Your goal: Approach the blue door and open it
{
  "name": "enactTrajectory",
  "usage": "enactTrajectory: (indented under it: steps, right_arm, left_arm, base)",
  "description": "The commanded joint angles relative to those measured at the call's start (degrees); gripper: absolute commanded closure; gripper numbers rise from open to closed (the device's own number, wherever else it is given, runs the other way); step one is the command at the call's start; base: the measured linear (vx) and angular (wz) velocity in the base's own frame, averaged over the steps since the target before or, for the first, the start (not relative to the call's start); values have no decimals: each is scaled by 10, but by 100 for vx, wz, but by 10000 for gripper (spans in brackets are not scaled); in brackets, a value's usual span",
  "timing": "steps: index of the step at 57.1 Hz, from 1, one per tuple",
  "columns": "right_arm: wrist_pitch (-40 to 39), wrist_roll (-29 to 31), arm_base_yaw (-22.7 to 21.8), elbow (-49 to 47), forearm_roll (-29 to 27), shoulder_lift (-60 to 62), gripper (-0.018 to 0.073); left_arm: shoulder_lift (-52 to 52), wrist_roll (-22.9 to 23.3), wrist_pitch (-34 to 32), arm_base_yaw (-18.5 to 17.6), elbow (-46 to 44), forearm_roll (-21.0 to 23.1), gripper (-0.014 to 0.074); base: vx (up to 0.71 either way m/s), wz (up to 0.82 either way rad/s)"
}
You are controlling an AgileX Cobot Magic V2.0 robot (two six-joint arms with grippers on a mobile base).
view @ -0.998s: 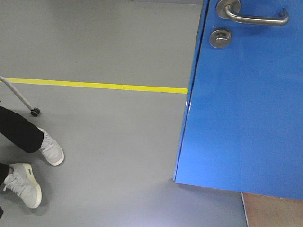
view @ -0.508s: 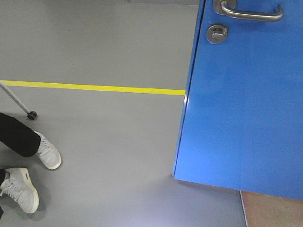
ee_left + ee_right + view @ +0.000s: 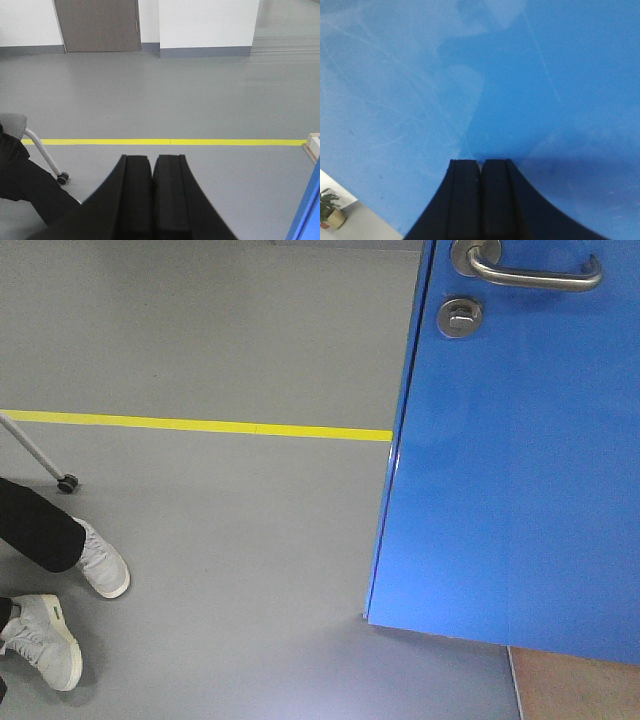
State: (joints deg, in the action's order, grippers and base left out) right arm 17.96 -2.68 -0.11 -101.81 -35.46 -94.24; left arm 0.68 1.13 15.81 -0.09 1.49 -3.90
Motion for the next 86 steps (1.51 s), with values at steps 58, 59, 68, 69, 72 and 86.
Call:
enactTrajectory:
  steps: [58,59,68,69,72,86]
  right_arm:
    - [-188,252,103,701,96,620,547]
    - [-187,252,101,714,92,635,547]
    - [-186,256,71,869,82,818,547]
    - [-186,257,67,880,83,833,547]
    - [-185,260,59,923,83,886,547]
    - [-191,259,45,1036,54,932,547]
  left_arm:
    - [7,4,-49,-4,-15,2,524]
    - [7,4,-49,-4,-15,2,524]
    - [7,4,-49,-4,-15,2,524]
    - [7,4,-49,-4,-15,2,524]
    - [7,4,-49,-4,-15,2,524]
    - [7,4,-49,-4,-15,2,524]
  base:
    - [0,0]
    - [0,0]
    - [0,0]
    - [0,0]
    - [0,0]
    - [0,0]
